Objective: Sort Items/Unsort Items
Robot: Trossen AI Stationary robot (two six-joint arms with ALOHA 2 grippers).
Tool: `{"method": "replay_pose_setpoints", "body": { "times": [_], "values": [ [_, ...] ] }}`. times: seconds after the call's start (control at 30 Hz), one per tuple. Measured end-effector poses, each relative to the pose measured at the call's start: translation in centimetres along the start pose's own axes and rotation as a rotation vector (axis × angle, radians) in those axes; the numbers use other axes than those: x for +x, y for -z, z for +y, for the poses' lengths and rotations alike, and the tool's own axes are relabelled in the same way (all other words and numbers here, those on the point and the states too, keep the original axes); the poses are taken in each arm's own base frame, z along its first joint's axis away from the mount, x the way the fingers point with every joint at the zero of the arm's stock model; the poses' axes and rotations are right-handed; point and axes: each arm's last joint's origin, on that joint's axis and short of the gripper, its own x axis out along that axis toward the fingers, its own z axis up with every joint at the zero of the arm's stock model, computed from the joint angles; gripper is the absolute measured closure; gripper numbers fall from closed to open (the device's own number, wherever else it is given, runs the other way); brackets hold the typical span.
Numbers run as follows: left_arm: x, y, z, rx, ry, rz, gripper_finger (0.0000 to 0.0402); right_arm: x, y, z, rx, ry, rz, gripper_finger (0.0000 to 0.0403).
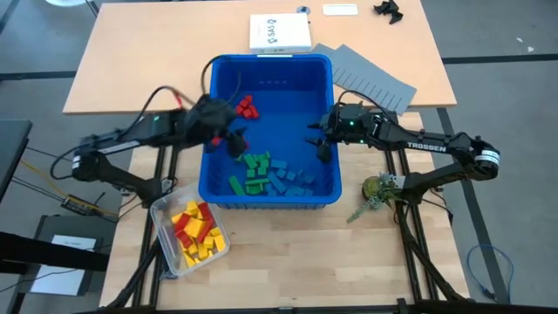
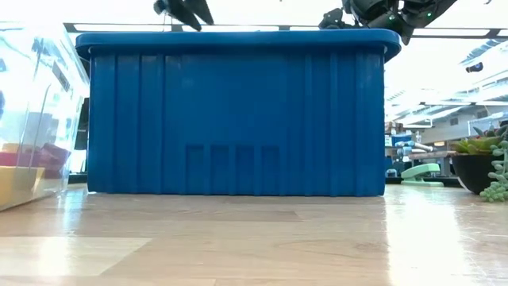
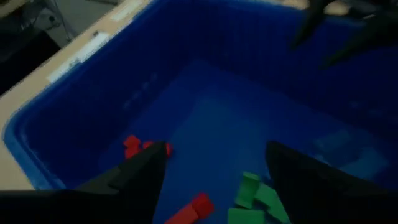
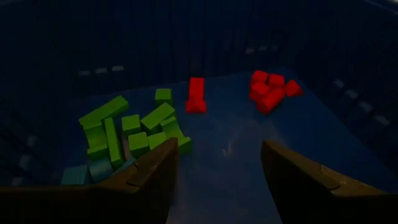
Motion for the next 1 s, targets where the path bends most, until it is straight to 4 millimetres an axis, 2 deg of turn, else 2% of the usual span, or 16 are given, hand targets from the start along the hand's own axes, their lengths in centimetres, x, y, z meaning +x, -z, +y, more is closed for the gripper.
{"method": "replay_pose_setpoints", "body": {
  "times": [0.27,0.47,0.63,0.8,1.0],
  "values": [
    [7.8,-0.8,2.3,-0.013,-0.05,0.051,0.0117,0.0,-0.2,0.0,0.037,0.001,-0.016,0.0174],
    [13.9,0.1,3.4,0.019,0.016,0.112,0.0115,0.0,-0.1,0.0,0.078,0.0,-0.014,0.0174],
    [17.8,0.6,5.5,-0.041,0.082,0.09,0.0091,0.0,-0.1,0.0,0.106,-0.001,-0.011,0.0174],
    [21.8,2.9,8.0,-0.086,0.041,0.18,0.0057,0.0,-0.1,0.2,0.109,-0.005,-0.011,0.0174],
    [26.1,5.6,9.0,-0.131,-0.029,0.262,0.0051,0.0,-0.1,0.2,0.109,-0.006,-0.011,0.0174]
  ]
}}
